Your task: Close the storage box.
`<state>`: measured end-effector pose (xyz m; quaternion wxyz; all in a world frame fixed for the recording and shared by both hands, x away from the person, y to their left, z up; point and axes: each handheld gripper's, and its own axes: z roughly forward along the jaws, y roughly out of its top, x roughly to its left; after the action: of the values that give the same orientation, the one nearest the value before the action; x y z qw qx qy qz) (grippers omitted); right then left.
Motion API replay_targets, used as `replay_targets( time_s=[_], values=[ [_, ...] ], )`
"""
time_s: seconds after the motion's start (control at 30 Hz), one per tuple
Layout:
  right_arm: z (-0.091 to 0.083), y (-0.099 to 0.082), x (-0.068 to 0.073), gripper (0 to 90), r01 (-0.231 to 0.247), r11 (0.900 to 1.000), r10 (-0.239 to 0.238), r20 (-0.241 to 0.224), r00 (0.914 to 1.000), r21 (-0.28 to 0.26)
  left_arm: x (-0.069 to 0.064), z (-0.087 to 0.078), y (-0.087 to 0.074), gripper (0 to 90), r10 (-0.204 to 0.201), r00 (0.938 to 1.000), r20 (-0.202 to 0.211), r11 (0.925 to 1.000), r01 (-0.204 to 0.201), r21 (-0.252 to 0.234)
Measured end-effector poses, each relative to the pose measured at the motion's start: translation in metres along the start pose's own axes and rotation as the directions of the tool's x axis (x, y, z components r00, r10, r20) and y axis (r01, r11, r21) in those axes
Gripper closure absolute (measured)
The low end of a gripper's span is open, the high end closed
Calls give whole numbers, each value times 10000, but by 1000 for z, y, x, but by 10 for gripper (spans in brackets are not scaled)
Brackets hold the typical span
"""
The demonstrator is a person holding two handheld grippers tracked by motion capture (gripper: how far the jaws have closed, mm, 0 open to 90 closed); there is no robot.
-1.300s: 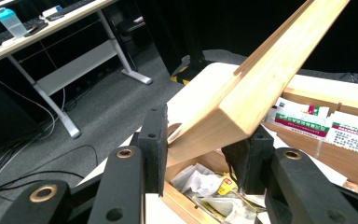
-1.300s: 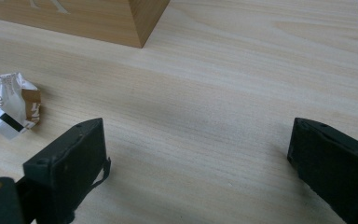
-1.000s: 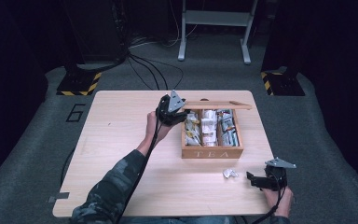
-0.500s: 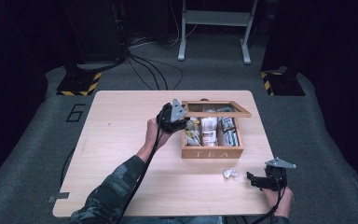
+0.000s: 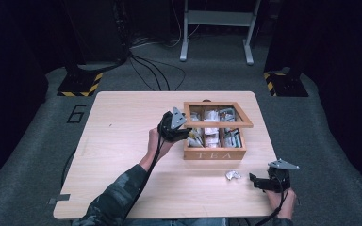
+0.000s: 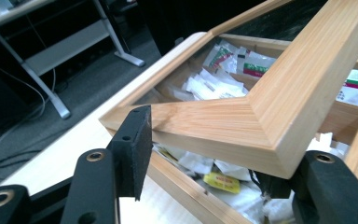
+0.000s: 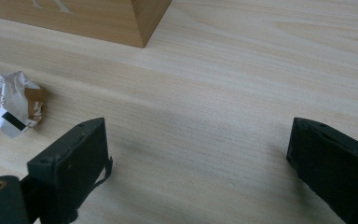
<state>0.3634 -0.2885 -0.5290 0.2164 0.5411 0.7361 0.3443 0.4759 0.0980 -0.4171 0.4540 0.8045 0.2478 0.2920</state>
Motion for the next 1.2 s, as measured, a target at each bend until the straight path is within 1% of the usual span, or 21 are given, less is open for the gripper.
replay_targets(
  time_s=[0.07,0.1,0.13,0.3,0.37,0.43,0.47,0.53,0.57,0.63,0.67,0.7,0.77,0.8,1.0,1.03,1.07,1.1,1.13,1.17,1.2],
  values=[
    [0,0,0,49,-28,10000,28,5,10000,6,-1,1,-4,420,-223,9997,61,9997,223,35],
    [0,0,0,50,-16,10000,16,3,10000,6,-2,2,-7,411,-410,9991,120,9992,410,32],
    [0,0,0,49,-23,10000,23,19,10000,10,-2,2,-10,402,-520,9984,222,9985,517,157],
    [0,0,0,50,7,10000,-7,2,10000,16,-7,5,-23,371,-814,9961,332,9961,801,380],
    [0,0,0,51,0,10000,0,1,10000,28,-9,7,-29,371,-1085,9928,508,9932,1061,480],
    [0,0,0,51,14,10000,-14,-7,10000,32,-12,9,-36,372,-1173,9911,630,9914,1131,658],
    [0,0,0,51,7,10000,-7,-7,10000,28,-14,10,-42,372,-1367,9874,802,9887,1309,735],
    [0,0,1,51,10,10000,-10,3,10000,30,-16,10,-45,387,-1347,9881,743,9892,1297,683],
    [0,0,1,52,19,10000,-19,29,10000,70,-16,10,-47,385,-1412,9858,908,9884,1352,694],
    [0,0,1,52,23,10000,-23,50,10000,62,-18,7,-50,378,-1504,9844,909,9875,1452,607],
    [0,0,1,52,54,10000,-54,42,10000,71,-18,5,-52,370,-1572,9825,995,9865,1515,622],
    [0,0,1,53,56,10000,-56,42,10000,68,-18,3,-54,353,-1574,9823,1014,9864,1515,643],
    [0,0,1,53,28,10000,-29,61,10000,63,-19,1,-58,347,-1537,9829,1019,9869,1476,643],
    [0,0,1,54,41,10000,-42,69,10000,65,-18,0,-59,347,-1643,9803,1094,9856,1587,585],
    [0,0,1,55,24,10000,-24,99,9999,67,-18,-7,-63,311,-1705,9766,1309,9847,1639,596],
    [0,0,2,55,-9,10000,8,111,9999,77,-20,-9,-64,308,-1756,9749,1366,9839,1689,591],
    [0,0,2,55,5,10000,-6,124,9999,82,-21,-10,-65,304,-1537,9798,1279,9870,1462,667],
    [0,0,2,55,12,10000,-13,124,9999,87,-23,-11,-68,303,-1412,9817,1274,9875,1307,878],
    [0,0,2,55,95,9999,-96,148,9998,86,-24,-10,-71,300,-1440,9807,1324,9863,1315,993],
    [0,0,2,55,141,9998,-144,190,9997,128,-25,-11,-76,295,-1633,9779,1304,9838,1516,955],
    [0,0,4,56,137,9998,-141,239,9996,169,-25,-12,-78,293,-1741,9764,1280,9816,1618,1012]
  ],
)
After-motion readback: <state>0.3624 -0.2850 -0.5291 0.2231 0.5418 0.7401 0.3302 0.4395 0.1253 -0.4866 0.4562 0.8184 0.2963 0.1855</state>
